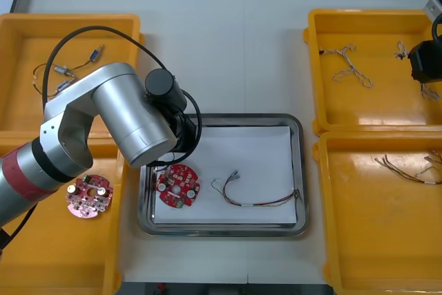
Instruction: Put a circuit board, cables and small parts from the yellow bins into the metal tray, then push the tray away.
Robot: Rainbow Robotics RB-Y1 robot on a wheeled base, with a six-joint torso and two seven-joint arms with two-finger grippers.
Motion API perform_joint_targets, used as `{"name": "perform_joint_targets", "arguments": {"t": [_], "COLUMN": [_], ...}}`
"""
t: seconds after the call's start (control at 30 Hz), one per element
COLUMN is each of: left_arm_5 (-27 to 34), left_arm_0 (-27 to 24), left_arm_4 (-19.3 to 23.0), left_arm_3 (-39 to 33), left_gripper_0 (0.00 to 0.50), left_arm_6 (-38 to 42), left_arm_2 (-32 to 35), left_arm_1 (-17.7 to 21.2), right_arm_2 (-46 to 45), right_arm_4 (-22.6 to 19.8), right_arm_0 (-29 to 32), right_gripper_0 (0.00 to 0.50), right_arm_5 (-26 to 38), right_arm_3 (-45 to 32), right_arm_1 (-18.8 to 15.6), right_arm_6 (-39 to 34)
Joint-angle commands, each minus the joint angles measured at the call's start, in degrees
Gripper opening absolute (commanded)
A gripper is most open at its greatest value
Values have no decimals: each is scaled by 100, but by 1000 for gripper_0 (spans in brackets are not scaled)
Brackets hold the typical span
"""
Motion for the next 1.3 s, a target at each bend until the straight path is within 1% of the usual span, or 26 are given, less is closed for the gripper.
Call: {"name": "perform_joint_targets", "arguments": {"t": [0.03, 0.23, 0.5, 0.63, 0.73, 0.77, 0.8, 0.83, 0.87, 0.9, 0.97, 1.0, 1.03, 1.1, 1.17, 1.3], "left_arm_5": [-101, -286, -347, -347, -347, -356, -347, -347, -356, -356, -356, -356, -356, -356, -356, -339], "left_arm_0": [-254, -254, -254, -254, -245, -245, -245, -245, -245, -245, -245, -245, -245, -245, -245, -245], "left_arm_4": [-136, -241, -294, -294, -294, -294, -311, -311, -320, -320, -338, -347, -347, -347, -338, -329], "left_arm_3": [30, 197, 320, 320, 311, 311, 311, 311, 311, 311, 311, 311, 311, 311, 293, 162], "left_gripper_0": [0, 0, 0, 0, 4, 63, 148, 163, 189, 243, 319, 350, 366, 462, 500, 500], "left_arm_6": [-48, -57, -83, -75, -66, -66, -66, -66, -66, -66, -66, -57, -66, -57, -57, -57], "left_arm_2": [-147, -218, -218, -227, -235, -235, -235, -235, -235, -244, -235, -235, -235, -235, -235, -218], "left_arm_1": [-176, -211, -282, -282, -282, -282, -282, -282, -282, -282, -282, -282, -273, -273, -273, -229], "right_arm_2": [-258, -126, 366, 463, 489, 489, 498, 489, 489, 498, 498, 507, 507, 524, 533, 551], "right_arm_4": [-408, -821, -900, -962, -1111, -1225, -1313, -1348, -1419, -1445, -1480, -1507, -1524, -1568, -1594, -1665], "right_arm_0": [316, 553, 1028, 1212, 1318, 1344, 1362, 1371, 1397, 1406, 1432, 1432, 1450, 1450, 1441, 1441], "right_gripper_0": [0, 0, 0, 0, 0, 0, 0, 0, 0, 0, 0, 0, 0, 0, 0, 0], "right_arm_5": [21, 21, 21, 21, 21, 21, 21, 21, 21, 21, 21, 21, 21, 21, 21, 21], "right_arm_3": [-530, -1005, -1981, -2297, -2438, -2473, -2499, -2508, -2526, -2543, -2552, -2570, -2587, -2640, -2684, -2789], "right_arm_1": [-232, -232, -250, -258, -258, -250, -258, -258, -258, -258, -258, -258, -258, -258, -258, -258], "right_arm_6": [299, 466, 677, 774, 853, 871, 888, 888, 897, 906, 932, 959, 967, 985, 1003, 994]}}
